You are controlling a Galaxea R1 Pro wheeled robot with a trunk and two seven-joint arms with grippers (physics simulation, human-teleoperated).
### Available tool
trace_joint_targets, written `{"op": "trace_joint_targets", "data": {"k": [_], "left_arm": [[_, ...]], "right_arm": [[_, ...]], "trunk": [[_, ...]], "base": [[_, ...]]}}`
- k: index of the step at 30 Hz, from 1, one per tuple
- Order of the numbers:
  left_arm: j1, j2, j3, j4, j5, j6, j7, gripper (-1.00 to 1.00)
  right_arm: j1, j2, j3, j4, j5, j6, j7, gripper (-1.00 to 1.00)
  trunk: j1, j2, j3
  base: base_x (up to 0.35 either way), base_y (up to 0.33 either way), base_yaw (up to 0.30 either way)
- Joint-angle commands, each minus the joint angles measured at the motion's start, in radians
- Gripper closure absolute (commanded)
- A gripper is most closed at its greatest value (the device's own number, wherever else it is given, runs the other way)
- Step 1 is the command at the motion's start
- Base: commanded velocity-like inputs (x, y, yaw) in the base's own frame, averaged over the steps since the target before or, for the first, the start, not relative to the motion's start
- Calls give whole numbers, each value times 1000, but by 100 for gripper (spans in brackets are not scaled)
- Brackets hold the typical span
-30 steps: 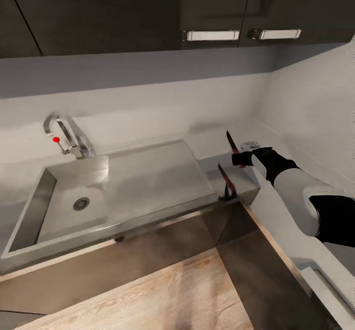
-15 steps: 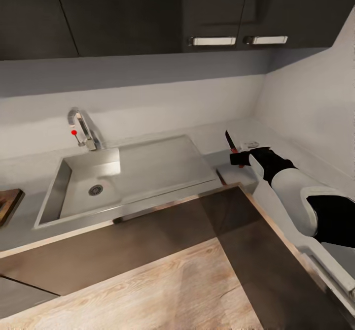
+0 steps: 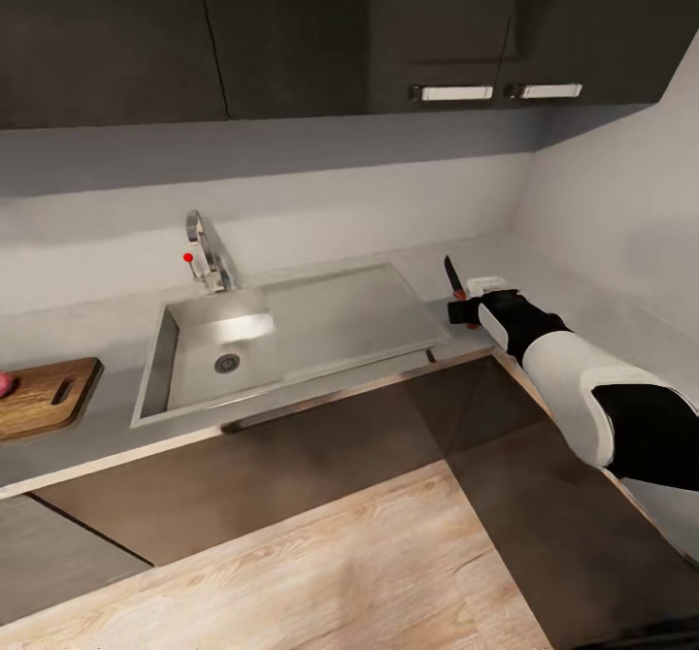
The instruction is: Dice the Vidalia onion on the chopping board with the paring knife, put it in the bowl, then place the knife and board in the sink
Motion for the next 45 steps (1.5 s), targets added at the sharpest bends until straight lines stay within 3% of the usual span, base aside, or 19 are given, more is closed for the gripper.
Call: {"op": "trace_joint_targets", "data": {"k": [1, 28, 45], "left_arm": [[0, 1, -5, 0, 3, -1, 6, -100], [0, 1, -5, 0, 3, -1, 6, -100], [0, 1, -5, 2, 3, -1, 6, -100]], "right_arm": [[-1, 0, 7, -2, 5, 6, 4, 100], [-1, -1, 7, -2, 5, 5, 2, 100], [-1, -9, 5, 5, 4, 5, 11, 100]], "trunk": [[0, -2, 0], [0, -2, 29], [0, -2, 40]], "base": [[-157, 264, 94], [-146, 269, 223], [-19, 296, 233]]}}
